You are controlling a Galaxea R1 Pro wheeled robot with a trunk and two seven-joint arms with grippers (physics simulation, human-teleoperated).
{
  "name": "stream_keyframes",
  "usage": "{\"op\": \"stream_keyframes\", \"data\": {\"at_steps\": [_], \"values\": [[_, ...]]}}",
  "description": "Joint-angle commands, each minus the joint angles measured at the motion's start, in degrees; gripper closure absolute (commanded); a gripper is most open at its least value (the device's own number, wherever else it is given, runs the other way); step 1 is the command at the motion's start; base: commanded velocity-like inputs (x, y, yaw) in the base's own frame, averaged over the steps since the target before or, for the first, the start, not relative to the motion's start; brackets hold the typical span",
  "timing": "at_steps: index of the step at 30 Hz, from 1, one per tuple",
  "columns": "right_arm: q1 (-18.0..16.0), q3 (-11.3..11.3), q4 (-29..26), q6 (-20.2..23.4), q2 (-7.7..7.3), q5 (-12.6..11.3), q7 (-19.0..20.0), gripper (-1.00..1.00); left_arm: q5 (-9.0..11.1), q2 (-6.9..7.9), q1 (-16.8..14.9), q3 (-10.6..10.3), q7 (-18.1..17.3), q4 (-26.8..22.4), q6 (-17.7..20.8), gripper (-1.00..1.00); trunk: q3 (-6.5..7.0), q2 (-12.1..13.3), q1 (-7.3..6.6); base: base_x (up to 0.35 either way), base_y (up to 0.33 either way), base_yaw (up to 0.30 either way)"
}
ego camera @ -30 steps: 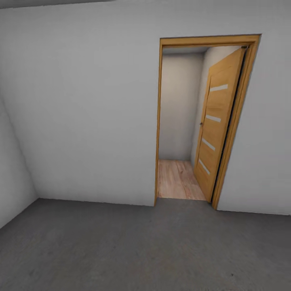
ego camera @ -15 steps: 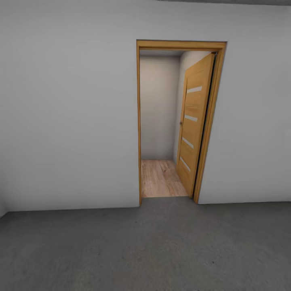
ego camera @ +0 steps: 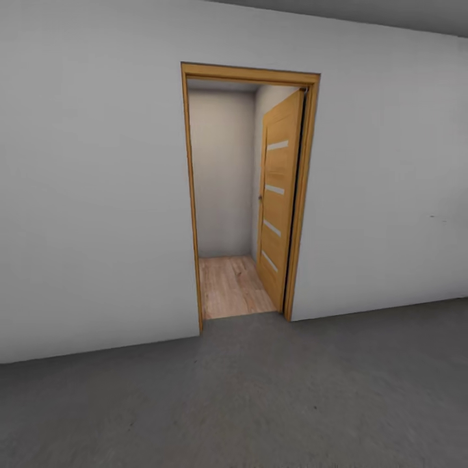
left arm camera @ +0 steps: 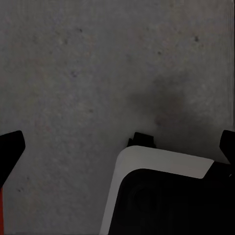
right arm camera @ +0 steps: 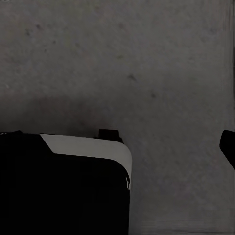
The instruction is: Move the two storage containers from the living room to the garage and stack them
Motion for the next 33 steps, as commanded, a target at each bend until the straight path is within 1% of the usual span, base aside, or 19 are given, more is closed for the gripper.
{"op": "stream_keyframes", "data": {"at_steps": [1, 7, 10, 22, 28, 33], "values": [[-0.1, 0.5, 0.2, -0.3, 0.05, -0.4, -0.1, -1.0, 0.3, 0.0, 0.0, 0.0, 0.0, 0.0, -0.2, -1.0, -0.07, 0.0, 0.01, 0.081, 0.0, -0.298], [-0.1, 0.5, 0.2, -0.3, 0.05, -0.4, -0.1, -1.0, 0.2, 0.0, 0.0, 0.0, -0.1, 0.0, 0.1, -1.0, -0.07, 0.0, 0.01, 0.214, 0.0, -0.294], [-0.1, 0.5, 0.2, -0.2, 0.12, -0.4, -0.1, -1.0, 0.2, 0.0, 0.0, 0.0, -0.1, 0.0, 0.2, -1.0, -0.07, 0.0, 0.01, 0.305, 0.0, -0.13], [-0.1, 0.5, 0.2, -0.2, -0.2, -0.3, -0.1, -1.0, 0.2, -0.01, 0.0, 0.0, -0.1, 0.0, 0.4, -1.0, -0.07, 0.0, 0.01, 0.318, -0.012, -0.014], [-0.1, 0.6, 0.2, -0.2, -0.33, -0.3, -0.1, -1.0, 0.1, 0.0, 0.0, 0.0, -0.1, 0.0, 0.3, -1.0, -0.07, 0.0, 0.01, 0.318, -0.122, 0.0], [-0.1, 0.6, 0.2, -0.2, -0.14, -0.3, -0.2, -1.0, 0.2, -0.02, 0.0, 0.0, 0.0, 0.0, -0.1, -1.0, -0.07, 0.0, 0.01, 0.313, -0.161, 0.0]]}}
